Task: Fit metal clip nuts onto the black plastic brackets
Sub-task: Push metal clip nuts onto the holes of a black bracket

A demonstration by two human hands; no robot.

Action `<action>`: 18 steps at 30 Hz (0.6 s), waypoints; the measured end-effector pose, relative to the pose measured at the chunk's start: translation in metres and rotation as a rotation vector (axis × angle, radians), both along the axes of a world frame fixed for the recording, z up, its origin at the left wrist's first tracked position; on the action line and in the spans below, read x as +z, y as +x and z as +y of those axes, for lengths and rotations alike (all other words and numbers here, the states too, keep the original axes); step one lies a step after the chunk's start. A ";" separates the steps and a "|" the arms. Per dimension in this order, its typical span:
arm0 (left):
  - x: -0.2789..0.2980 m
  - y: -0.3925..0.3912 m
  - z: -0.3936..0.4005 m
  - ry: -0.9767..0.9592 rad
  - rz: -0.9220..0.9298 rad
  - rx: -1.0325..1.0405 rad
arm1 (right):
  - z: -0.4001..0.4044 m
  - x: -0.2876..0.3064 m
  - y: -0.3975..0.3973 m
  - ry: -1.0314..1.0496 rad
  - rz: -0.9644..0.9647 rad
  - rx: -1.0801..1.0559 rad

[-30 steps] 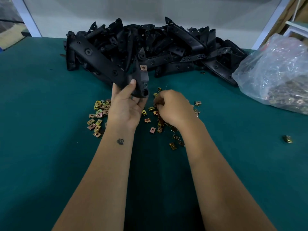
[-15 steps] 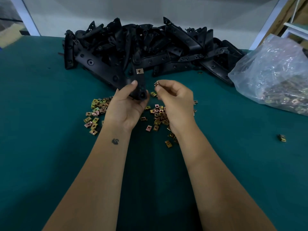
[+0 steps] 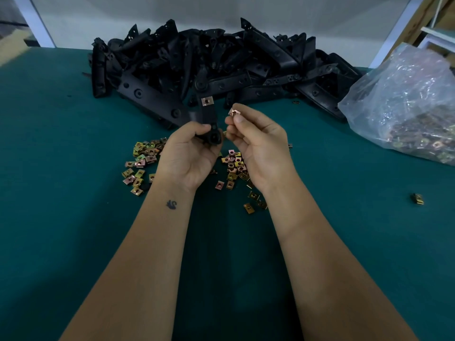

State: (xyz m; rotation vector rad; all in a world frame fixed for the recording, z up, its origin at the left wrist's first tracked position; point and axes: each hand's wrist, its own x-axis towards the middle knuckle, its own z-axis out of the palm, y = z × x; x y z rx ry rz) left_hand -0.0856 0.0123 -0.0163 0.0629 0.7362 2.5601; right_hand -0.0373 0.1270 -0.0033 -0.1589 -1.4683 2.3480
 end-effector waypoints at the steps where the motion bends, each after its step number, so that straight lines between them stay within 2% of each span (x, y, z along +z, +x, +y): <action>1: 0.000 0.001 0.000 -0.011 0.002 -0.002 | 0.000 0.000 0.000 0.007 -0.018 0.004; 6: 0.001 0.002 0.000 -0.030 0.021 -0.005 | 0.001 0.001 0.001 0.042 -0.111 0.033; 14: 0.000 0.003 -0.001 -0.036 0.059 -0.054 | -0.003 0.000 -0.002 0.247 -0.163 0.033; 18: -0.001 0.002 -0.001 -0.047 0.065 -0.054 | -0.003 0.000 -0.001 0.249 -0.163 0.043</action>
